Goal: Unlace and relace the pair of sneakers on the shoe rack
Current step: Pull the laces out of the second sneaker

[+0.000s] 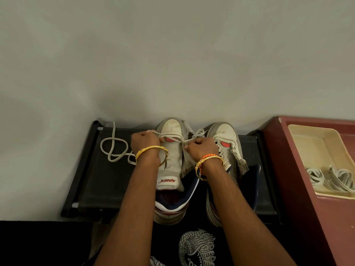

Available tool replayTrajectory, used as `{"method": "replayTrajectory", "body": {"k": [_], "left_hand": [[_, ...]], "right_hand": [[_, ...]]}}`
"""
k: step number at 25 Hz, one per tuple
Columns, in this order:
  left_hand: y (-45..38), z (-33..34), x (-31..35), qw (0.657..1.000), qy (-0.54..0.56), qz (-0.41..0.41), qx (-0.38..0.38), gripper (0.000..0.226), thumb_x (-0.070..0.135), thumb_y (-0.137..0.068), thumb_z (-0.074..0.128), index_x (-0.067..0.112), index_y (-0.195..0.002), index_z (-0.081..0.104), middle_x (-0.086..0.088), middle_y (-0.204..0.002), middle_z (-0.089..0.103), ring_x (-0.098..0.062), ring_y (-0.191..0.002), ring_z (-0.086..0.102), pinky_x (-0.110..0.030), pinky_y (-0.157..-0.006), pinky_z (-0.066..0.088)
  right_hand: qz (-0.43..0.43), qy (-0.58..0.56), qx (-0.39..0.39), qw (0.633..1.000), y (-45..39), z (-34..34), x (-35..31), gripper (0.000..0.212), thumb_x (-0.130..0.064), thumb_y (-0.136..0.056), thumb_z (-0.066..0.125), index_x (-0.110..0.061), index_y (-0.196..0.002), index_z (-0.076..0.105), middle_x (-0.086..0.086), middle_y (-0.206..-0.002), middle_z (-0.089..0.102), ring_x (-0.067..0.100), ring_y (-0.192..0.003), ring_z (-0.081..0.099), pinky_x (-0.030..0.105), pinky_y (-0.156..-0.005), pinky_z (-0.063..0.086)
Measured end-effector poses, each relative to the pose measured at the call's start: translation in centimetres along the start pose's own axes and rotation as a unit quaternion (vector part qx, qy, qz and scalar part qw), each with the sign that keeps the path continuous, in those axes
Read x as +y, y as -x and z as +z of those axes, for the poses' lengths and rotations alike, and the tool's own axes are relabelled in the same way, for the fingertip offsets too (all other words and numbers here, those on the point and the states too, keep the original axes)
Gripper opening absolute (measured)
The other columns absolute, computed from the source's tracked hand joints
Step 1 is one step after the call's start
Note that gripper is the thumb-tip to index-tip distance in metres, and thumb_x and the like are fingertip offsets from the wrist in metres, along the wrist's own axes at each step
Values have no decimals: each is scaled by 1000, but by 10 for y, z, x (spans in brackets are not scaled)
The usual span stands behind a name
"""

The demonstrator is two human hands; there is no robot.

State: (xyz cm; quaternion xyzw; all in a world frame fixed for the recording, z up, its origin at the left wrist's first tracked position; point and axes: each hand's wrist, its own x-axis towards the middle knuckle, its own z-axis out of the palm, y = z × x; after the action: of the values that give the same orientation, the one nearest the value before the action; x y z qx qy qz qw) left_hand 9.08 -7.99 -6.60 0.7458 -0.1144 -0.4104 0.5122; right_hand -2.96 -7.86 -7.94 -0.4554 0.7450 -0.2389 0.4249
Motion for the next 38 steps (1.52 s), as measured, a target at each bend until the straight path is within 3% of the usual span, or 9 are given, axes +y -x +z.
{"method": "replayTrajectory", "body": {"k": [2, 5, 8, 10, 26, 29, 31, 36, 38], "left_hand": [[0, -1, 3, 999, 19, -26, -16, 26, 0, -93, 42, -3, -116, 54, -21, -99, 63, -16, -64, 56, -19, -50, 42], [16, -1, 2, 969, -185, 142, -83, 19, 5, -94, 40, 10, -111, 48, -9, -96, 55, -12, -70, 50, -19, -56, 38], [27, 4, -10, 804, -508, 279, -134, 23, 30, -95, 47, 19, -113, 58, -10, -123, 46, -19, -84, 54, -29, -71, 44], [25, 10, -19, 757, -572, 292, -118, 25, 34, -94, 52, 21, -115, 59, -11, -134, 39, -26, -98, 57, -34, -78, 47], [29, -4, 1, 913, -268, 306, -7, 1, 12, -89, 61, 11, -89, 60, -5, -135, 26, -6, -77, 47, -6, -57, 32], [24, -10, 7, 919, -155, 353, 78, 2, 7, -87, 61, 6, -89, 60, -9, -136, 27, 7, -91, 44, 0, -70, 41], [20, -10, 6, 918, -86, 369, 119, 5, 4, -86, 61, 3, -91, 59, -14, -133, 31, -10, -111, 45, -4, -84, 41], [26, -1, 9, 962, 27, 270, -15, 16, 3, -96, 40, 17, -90, 41, -3, -87, 61, -7, -72, 61, -7, -62, 46], [26, -2, 10, 963, -87, 245, -66, 6, 8, -96, 43, 14, -95, 41, -1, -78, 54, -12, -67, 54, -6, -52, 42]], "right_hand": [[-1, 2, 3, 1000, -2, 1, 1, 13, -16, -83, 62, -17, -85, 75, 6, -91, 71, 23, -87, 63, 26, -77, 49], [-4, 8, 2, 1000, -1, 1, 1, 13, -17, -83, 62, -18, -78, 73, 6, -86, 71, 23, -84, 63, 28, -77, 50], [-8, 17, 1, 1000, -1, 0, 0, 16, -15, -83, 58, -22, -73, 70, 4, -84, 70, 21, -80, 60, 26, -74, 48], [-10, 19, 0, 1000, -1, 1, 0, 17, -16, -83, 58, -23, -72, 68, 4, -87, 70, 21, -82, 61, 26, -75, 48], [-2, 0, -17, 1000, 0, -1, -3, 14, -16, -80, 63, -25, -69, 64, 3, -89, 69, 20, -86, 60, 27, -79, 48], [4, -12, -23, 1000, 2, -1, -3, 11, -17, -80, 65, -23, -71, 64, 3, -87, 68, 19, -84, 58, 25, -78, 46], [6, -17, -27, 999, 2, -3, -3, 10, -18, -81, 65, -22, -72, 64, 1, -82, 64, 18, -82, 57, 24, -75, 45], [9, -11, -30, 999, 3, -4, -3, 10, -19, -81, 65, -22, -72, 64, 0, -80, 62, 18, -81, 56, 26, -76, 46], [8, -8, -28, 1000, 2, -3, -4, 9, -20, -81, 64, -22, -73, 65, 0, -81, 63, 18, -81, 57, 27, -77, 47]]}}
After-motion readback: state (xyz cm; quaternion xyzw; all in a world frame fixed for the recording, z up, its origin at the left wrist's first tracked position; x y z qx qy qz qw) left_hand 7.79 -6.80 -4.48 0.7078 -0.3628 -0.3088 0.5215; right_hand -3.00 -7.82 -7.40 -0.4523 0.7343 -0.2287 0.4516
